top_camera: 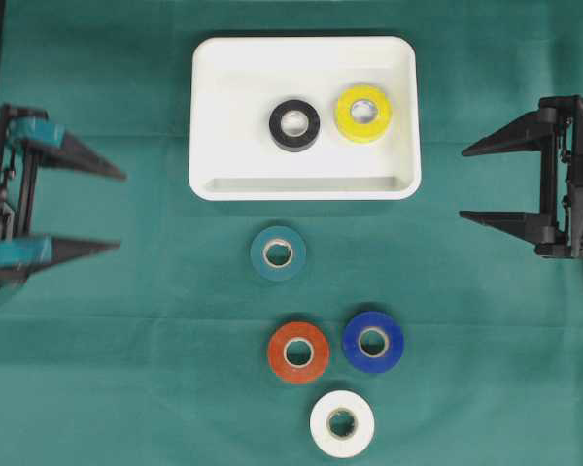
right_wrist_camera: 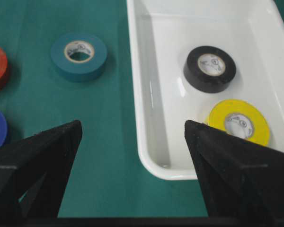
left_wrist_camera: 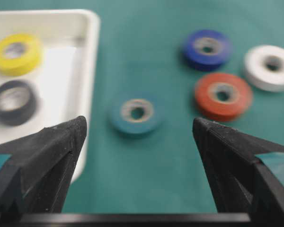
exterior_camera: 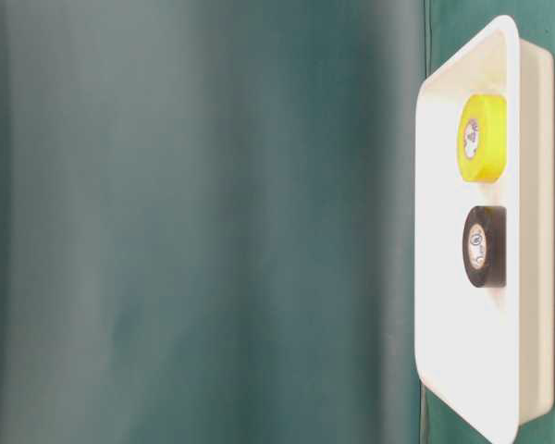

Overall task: Pick up the tape from a random location and place it into the white case.
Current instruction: 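Move the left gripper toward the red tape roll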

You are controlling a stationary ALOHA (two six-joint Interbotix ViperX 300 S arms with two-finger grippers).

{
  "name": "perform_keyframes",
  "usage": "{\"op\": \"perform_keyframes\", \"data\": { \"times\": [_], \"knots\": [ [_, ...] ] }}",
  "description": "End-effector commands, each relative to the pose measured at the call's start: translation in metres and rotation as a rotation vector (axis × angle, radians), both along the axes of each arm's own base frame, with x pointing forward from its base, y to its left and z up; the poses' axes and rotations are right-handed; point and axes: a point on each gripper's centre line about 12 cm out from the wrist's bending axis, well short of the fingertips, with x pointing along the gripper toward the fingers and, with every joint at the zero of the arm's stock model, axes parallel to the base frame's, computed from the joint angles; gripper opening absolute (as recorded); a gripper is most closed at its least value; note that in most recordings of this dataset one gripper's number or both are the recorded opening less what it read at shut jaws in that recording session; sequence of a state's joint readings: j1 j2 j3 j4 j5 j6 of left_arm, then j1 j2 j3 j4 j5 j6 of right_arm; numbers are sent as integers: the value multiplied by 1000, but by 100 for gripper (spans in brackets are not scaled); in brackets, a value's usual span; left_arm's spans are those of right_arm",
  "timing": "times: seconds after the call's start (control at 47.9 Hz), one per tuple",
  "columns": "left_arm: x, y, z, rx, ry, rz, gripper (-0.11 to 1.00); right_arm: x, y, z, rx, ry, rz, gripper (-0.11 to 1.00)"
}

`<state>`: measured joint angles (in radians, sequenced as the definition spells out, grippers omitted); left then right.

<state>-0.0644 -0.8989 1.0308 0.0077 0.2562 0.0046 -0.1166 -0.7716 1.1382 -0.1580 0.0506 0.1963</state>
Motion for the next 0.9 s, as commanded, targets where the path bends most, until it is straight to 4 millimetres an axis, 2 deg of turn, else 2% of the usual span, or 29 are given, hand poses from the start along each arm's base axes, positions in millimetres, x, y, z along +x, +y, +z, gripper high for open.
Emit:
{"op": "perform_keyframes", "data": {
  "times": [0.0,0.188,0.418,0.626,0.877],
  "knots": [
    [1,-14,5,-5,-17,-64,95,3,0,7,1,-23,2,88],
    [-2,-40,7,-23,-34,-182,95,3,0,9,0,-28,2,88],
    [5,-44,5,-25,-38,-191,95,4,0,10,0,-31,2,88],
    [28,-50,4,-29,-86,-193,95,4,0,10,-2,-31,2,88],
    [70,-61,6,-21,-82,-196,95,4,0,9,-1,-21,1,88]
  ]
}}
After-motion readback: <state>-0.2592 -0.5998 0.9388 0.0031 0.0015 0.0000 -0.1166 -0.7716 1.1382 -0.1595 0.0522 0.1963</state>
